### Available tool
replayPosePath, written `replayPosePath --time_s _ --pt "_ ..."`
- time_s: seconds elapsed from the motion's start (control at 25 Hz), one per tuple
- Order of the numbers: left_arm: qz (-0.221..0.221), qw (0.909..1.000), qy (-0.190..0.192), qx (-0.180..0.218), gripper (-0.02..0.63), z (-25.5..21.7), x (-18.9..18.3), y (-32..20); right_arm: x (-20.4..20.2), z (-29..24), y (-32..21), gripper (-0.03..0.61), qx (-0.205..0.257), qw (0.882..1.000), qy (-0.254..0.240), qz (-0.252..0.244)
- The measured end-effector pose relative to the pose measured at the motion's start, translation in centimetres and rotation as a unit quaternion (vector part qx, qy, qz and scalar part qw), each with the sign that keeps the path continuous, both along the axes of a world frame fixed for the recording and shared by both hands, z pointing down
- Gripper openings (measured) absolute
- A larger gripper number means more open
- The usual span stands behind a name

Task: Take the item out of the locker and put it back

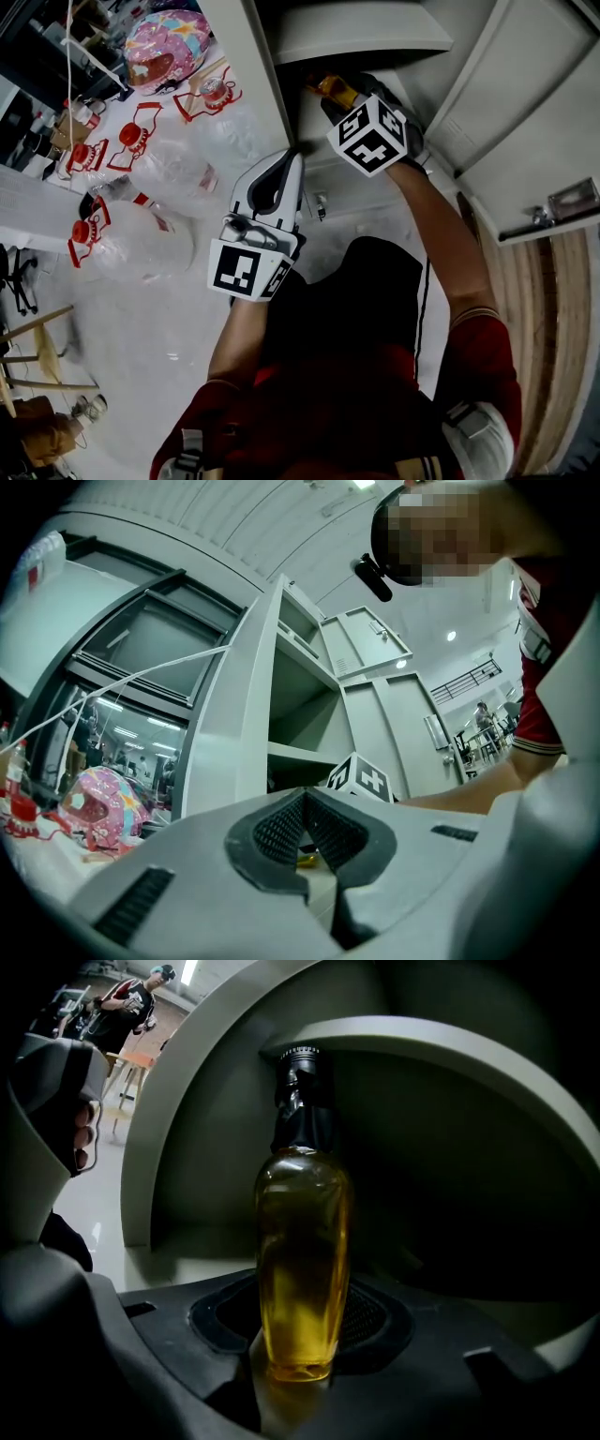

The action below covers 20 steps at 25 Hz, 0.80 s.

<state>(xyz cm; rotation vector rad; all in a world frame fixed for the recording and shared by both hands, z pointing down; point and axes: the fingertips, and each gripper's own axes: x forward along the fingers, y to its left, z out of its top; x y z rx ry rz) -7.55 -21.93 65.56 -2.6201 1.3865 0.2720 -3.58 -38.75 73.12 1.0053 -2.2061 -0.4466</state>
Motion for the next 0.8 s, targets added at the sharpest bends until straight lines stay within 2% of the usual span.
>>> replayPosePath --time_s 0.12,0.32,0.52,0.8 --pt "-0.004 1.0 0.0 0.003 0.006 -0.3 -0.3 0.1 -0.3 -0.1 -0.7 0.192 -0.016 1.0 -0.019 0.002" --pt "-0.01 0.9999 -0.002 0.003 0.006 -0.3 -0.3 0.3 -0.2 -0.1 -1.5 0.192 -0.053 0.995 -0.078 0.009" --pt "-0.011 0.9999 -0.003 0.003 0.006 -0.2 -0.1 0.2 -0.3 -0.4 -1.6 0.192 -0.068 0.991 -0.118 0.013" --pt "-0.009 0.9999 -0.007 0.0 0.006 0.0 0.3 0.1 -0.1 -0.5 -1.5 0.193 -0.101 0.978 -0.182 0.023"
